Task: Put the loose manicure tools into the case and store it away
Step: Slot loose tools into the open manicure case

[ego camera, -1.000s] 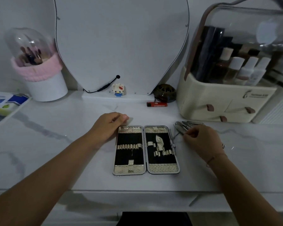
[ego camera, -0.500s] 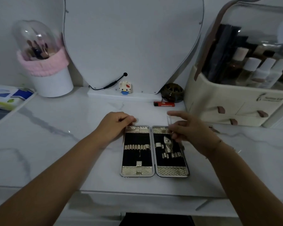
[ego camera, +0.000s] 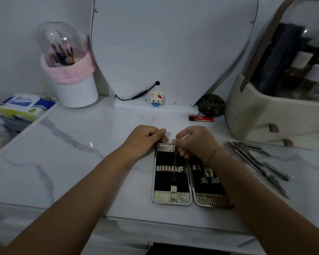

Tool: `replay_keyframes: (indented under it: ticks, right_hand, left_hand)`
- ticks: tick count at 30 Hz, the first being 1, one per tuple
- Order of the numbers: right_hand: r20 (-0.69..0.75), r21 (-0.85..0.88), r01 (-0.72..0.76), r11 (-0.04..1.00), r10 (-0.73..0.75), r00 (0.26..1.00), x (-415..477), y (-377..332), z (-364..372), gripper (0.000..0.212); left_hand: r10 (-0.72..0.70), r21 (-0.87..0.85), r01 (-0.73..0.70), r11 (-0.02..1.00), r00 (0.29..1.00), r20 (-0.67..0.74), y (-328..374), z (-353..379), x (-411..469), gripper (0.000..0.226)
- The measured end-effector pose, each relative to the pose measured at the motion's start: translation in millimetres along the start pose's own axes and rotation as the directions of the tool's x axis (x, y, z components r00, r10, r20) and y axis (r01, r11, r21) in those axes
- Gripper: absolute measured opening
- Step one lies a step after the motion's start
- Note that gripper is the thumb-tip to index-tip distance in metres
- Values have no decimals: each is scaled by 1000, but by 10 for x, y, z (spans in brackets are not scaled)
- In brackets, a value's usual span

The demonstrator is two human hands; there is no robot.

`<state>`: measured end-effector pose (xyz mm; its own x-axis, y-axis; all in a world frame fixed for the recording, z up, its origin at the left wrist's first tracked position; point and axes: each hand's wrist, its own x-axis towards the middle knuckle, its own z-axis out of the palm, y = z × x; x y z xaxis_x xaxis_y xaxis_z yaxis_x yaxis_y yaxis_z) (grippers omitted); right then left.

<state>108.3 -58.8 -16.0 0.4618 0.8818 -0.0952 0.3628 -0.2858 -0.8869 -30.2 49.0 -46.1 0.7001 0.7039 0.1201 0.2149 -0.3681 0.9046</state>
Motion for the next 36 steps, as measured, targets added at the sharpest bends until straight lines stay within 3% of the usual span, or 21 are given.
replay_keyframes:
  ticks: [8, 15, 18, 24, 36]
  right_hand:
    - [-39, -78, 40, 996, -44, 998, 18, 4, 50, 19]
    - [-110, -79, 76, 994, -85, 990, 35, 55, 60, 18]
    - [-93, -165, 91, 982, -107, 990, 58, 75, 61, 17]
    - [-44, -317, 188, 930, -212, 976, 64, 107, 57, 17]
    - [-1, -294, 303, 906, -317, 948, 25, 153, 45, 15]
  left_hand:
    - [6, 40, -7, 999, 1000, 25, 14, -22, -2, 30]
    - [31, 166, -34, 986, 999, 23, -15, -60, 9, 9]
    - [33, 180, -40, 983, 999, 39, -27, -86, 14, 3]
    - [26, 161, -31, 986, 999, 32, -22, -81, 9, 2]
    - [27, 145, -31, 989, 999, 31, 7, -79, -10, 9]
